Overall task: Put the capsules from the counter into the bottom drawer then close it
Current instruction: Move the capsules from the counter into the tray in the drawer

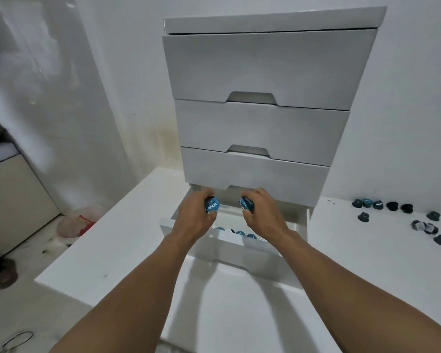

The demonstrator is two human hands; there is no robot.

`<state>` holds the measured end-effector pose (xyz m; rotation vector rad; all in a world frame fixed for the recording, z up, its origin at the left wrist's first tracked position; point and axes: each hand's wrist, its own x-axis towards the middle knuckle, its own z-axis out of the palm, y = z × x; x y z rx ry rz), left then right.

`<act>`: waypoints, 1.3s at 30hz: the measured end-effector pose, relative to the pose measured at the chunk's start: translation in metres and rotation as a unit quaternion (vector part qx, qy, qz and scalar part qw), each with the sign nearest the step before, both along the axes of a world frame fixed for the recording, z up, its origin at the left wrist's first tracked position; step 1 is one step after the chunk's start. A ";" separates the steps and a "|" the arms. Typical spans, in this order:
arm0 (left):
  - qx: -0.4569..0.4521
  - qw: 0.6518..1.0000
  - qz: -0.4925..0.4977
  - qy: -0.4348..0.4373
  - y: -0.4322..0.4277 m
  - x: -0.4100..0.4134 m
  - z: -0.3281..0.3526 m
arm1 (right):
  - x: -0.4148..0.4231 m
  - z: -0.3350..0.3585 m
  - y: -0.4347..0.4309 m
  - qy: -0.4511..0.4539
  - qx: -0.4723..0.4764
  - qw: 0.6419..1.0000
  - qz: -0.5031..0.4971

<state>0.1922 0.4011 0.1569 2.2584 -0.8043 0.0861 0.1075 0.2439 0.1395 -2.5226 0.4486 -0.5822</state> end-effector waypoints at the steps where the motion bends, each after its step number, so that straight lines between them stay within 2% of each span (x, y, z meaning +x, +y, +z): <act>1: -0.001 1.000 0.000 0.006 -0.003 0.011 -0.004 | 0.012 -0.003 -0.003 -0.003 0.004 1.000 0.000; 9: 0.053 0.998 -0.025 0.038 -0.030 0.099 -0.039 | 0.093 -0.042 -0.036 0.046 0.024 0.999 0.015; 15: 0.113 0.987 -0.078 0.084 -0.039 0.143 -0.074 | 0.114 -0.082 -0.048 0.102 0.076 0.992 0.001; 21: 0.165 0.970 -0.156 0.088 -0.056 0.181 -0.106 | 0.129 -0.108 -0.050 0.136 0.115 0.983 -0.039; 25: 0.193 0.946 -0.250 0.080 -0.071 0.200 -0.129 | 0.135 -0.120 -0.046 0.186 0.137 0.969 -0.081; 29: 0.222 0.924 -0.297 0.090 -0.085 0.211 -0.139 | 0.142 -0.129 -0.048 0.222 0.137 0.960 -0.099; 33: 0.258 0.900 -0.348 0.058 -0.095 0.220 -0.150 | 0.150 -0.137 -0.049 0.241 0.155 0.950 -0.120; 39: 0.295 0.893 -0.339 -0.017 -0.099 0.226 -0.161 | 0.157 -0.142 -0.053 0.267 0.150 0.947 -0.101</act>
